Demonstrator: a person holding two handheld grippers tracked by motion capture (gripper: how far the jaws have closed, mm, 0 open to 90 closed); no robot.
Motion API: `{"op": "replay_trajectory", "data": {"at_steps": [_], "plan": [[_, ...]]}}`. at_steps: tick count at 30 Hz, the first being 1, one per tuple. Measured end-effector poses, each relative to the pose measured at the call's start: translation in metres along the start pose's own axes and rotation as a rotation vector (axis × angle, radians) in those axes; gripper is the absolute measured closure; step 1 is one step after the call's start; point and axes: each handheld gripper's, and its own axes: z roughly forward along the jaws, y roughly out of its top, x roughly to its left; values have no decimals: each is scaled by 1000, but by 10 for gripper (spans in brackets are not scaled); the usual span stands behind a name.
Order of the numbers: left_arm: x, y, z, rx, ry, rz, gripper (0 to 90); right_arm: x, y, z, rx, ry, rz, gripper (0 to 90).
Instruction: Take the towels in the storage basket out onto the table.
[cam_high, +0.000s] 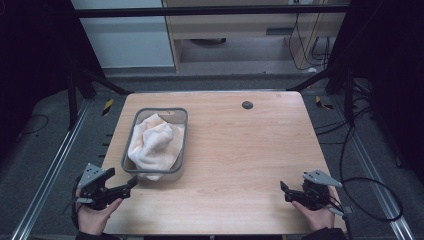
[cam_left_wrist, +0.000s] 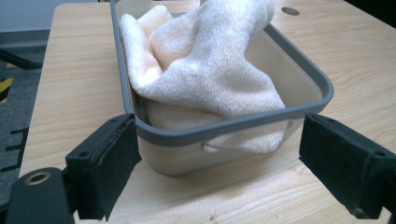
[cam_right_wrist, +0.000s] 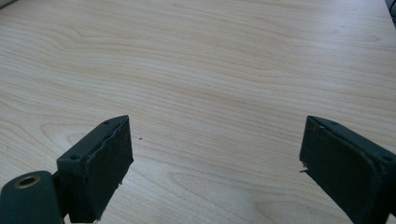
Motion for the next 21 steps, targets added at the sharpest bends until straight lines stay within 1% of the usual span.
{"op": "replay_trajectory", "data": {"at_steps": [2, 3, 4, 5, 7, 13, 21], "plan": [[1, 6, 0, -6, 2, 1, 114, 1, 0, 0, 6, -4, -1, 94], [1, 6, 0, -6, 2, 1, 114, 1, 0, 0, 8, -6, -6, 94], [1, 12, -2, -12, -2, 4, 114, 1, 0, 0, 10, -6, -5, 94], [1, 12, -2, -12, -2, 4, 114, 1, -1, 1, 10, -10, -13, 94], [-1, 19, -3, -25, -10, 12, 115, 1, -1, 1, 11, -12, -18, 94], [-3, 29, -2, -36, -15, 16, 117, 2, -1, 1, 15, -19, -23, 94], [-4, 41, 5, -21, -30, 24, 119, 3, -2, 2, 22, -19, -26, 94]]}}
